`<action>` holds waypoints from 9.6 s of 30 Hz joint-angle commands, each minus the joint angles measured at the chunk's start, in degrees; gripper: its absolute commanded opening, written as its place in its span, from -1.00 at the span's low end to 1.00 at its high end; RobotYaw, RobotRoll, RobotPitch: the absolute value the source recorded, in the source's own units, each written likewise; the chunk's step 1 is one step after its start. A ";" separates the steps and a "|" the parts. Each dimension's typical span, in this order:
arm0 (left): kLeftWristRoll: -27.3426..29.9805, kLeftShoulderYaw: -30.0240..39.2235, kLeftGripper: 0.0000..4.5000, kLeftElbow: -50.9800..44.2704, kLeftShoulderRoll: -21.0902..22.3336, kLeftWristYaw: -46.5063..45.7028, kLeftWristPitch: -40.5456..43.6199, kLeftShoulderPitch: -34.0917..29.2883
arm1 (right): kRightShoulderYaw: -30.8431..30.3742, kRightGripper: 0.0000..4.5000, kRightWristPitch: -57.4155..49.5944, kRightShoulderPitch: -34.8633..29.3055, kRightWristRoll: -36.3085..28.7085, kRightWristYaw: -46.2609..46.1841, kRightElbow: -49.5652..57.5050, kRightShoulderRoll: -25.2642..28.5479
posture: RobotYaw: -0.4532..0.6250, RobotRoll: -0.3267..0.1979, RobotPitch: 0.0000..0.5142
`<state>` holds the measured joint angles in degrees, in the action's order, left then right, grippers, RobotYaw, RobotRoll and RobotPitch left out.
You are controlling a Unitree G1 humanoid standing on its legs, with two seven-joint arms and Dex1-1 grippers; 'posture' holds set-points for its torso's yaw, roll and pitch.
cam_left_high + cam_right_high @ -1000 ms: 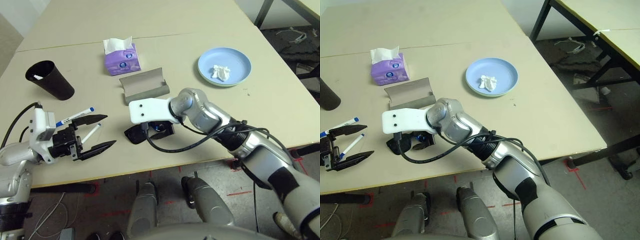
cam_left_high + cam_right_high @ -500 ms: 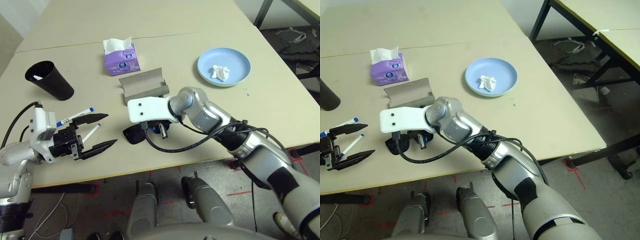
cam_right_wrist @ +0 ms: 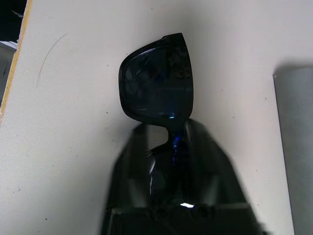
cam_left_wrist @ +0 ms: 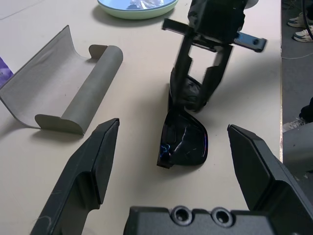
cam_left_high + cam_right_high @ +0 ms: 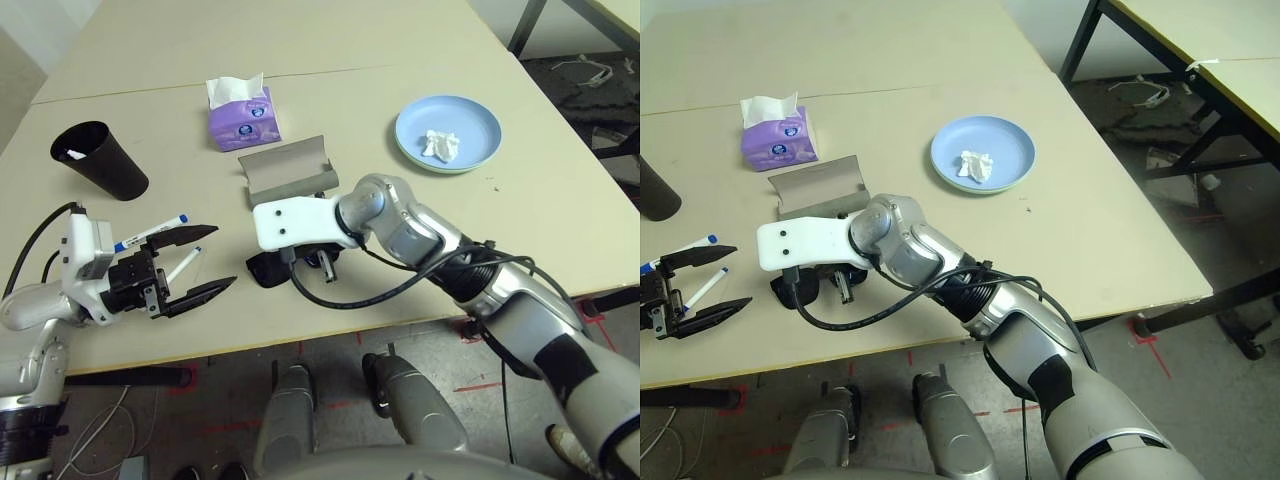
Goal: Organize and tidy the items on the table.
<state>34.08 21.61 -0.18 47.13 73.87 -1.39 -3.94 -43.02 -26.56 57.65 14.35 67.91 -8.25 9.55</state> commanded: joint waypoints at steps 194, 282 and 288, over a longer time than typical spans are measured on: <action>1.14 3.90 1.00 -9.97 -9.96 -18.70 6.17 -6.94 | 9.03 -0.46 51.85 20.37 24.44 -43.12 -66.43 -10.92 | -0.23 0.25 -0.10; -29.22 -14.53 -0.99 66.54 -14.37 -27.86 -14.85 52.20 | 46.21 1.00 40.04 -43.21 -37.02 -0.02 -2.07 17.29 | -0.65 0.25 -0.13; -29.95 -16.24 -0.99 63.80 -14.18 -22.43 -15.85 48.94 | 46.15 1.00 39.38 -42.28 -37.28 -0.92 -1.98 17.25 | -0.65 0.25 -0.14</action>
<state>5.36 7.26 64.14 33.16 48.72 -17.10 46.84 3.67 13.28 15.49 -22.81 66.97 -11.07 26.30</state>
